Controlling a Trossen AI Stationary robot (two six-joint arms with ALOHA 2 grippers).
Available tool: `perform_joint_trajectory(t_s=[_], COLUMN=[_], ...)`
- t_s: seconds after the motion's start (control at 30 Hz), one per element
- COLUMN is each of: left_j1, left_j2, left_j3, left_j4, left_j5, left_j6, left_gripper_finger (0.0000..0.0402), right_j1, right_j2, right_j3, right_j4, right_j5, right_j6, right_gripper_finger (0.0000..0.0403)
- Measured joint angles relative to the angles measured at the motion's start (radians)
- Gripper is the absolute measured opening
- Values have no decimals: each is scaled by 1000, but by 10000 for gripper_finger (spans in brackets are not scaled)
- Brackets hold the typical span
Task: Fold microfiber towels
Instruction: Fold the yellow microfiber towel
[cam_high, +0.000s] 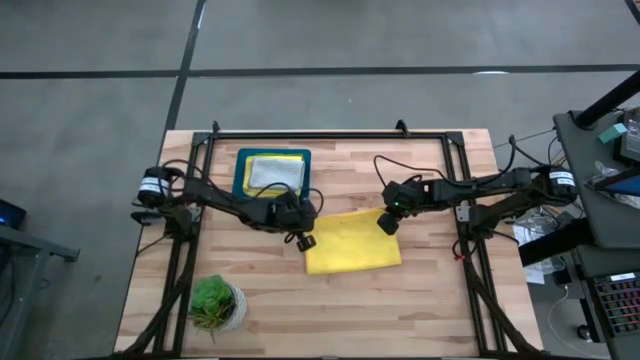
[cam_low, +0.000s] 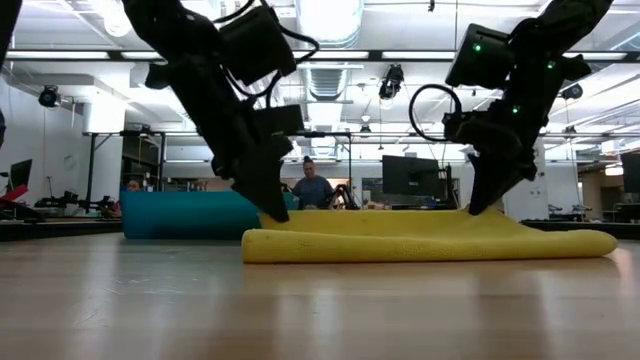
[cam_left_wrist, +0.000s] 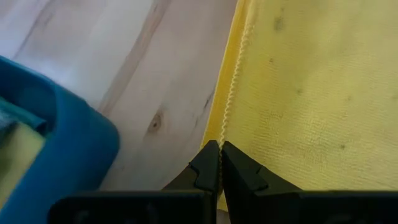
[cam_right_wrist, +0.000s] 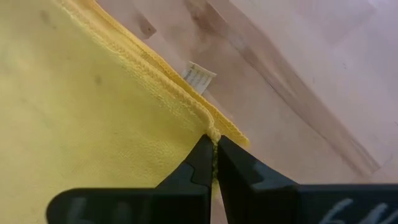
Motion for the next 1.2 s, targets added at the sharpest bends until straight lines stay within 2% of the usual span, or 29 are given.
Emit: perform_joint_trajectory(t_s=[0.57,0.9,1.03,1.2], left_j1=[0,0,0,0], left_j2=[-24,-24,-24,-26], left_j3=[-1,-1,-1,-2], left_j4=[-32,-31,-31,-31], left_j5=[0,-5,-7,-8], left_j6=[0,0,0,2], left_gripper_finger=[0,2,31,89], right_j1=[0,-1,-1,-1], right_j2=[0,0,0,-2], right_j3=[-9,-13,-13,-12], right_j4=[56,61,59,44], right_j5=[27,27,27,27], right_j6=[-19,-18,-34,-42], right_gripper_finger=[12,88,115,133])
